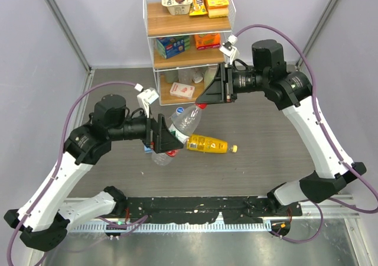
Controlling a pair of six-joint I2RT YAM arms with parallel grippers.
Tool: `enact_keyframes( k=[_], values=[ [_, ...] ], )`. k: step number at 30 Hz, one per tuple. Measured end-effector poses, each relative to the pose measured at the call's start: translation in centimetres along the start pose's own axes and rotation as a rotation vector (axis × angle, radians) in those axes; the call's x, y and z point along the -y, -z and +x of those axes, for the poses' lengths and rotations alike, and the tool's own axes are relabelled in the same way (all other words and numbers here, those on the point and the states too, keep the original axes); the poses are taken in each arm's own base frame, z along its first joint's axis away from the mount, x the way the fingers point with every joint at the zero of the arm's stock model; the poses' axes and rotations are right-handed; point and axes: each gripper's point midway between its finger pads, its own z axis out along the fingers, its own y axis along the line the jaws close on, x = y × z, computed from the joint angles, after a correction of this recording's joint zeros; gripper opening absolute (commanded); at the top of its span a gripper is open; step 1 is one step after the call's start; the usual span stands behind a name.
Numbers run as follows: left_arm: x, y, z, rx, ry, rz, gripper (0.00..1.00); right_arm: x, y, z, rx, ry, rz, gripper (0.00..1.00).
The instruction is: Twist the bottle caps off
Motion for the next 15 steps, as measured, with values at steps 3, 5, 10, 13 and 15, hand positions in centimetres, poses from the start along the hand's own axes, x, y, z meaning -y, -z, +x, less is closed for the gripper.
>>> enact_keyframes(
  k=[3, 5, 10, 13, 15],
  values=[
    [-0.6, -0.2, 0.7, -0.02, 0.017, -0.014, 0.99, -0.1, 0.1, 0.0, 0.006, -0.003, -0.003, 0.02],
    [-0.9, -0.4, 1.1, -0.033, 0.028, -0.023, 0.98, -0.1, 0.3, 0.0, 0.011, -0.01, -0.001, 0.02],
    [-1.5, -0.7, 1.8, -0.055, 0.045, -0.032, 0.9, 0.3, 0.5, -0.4, 0.023, -0.019, 0.008, 0.02],
    [-1.5, -0.8, 2.0, -0.065, 0.05, -0.028, 0.83, 0.5, 0.7, -0.7, 0.033, -0.023, 0.015, 0.02],
    [-1.6, -1.0, 2.2, -0.076, 0.056, -0.025, 0.74, 0.8, 0.9, -0.9, 0.04, -0.028, 0.021, 0.02]
  ],
)
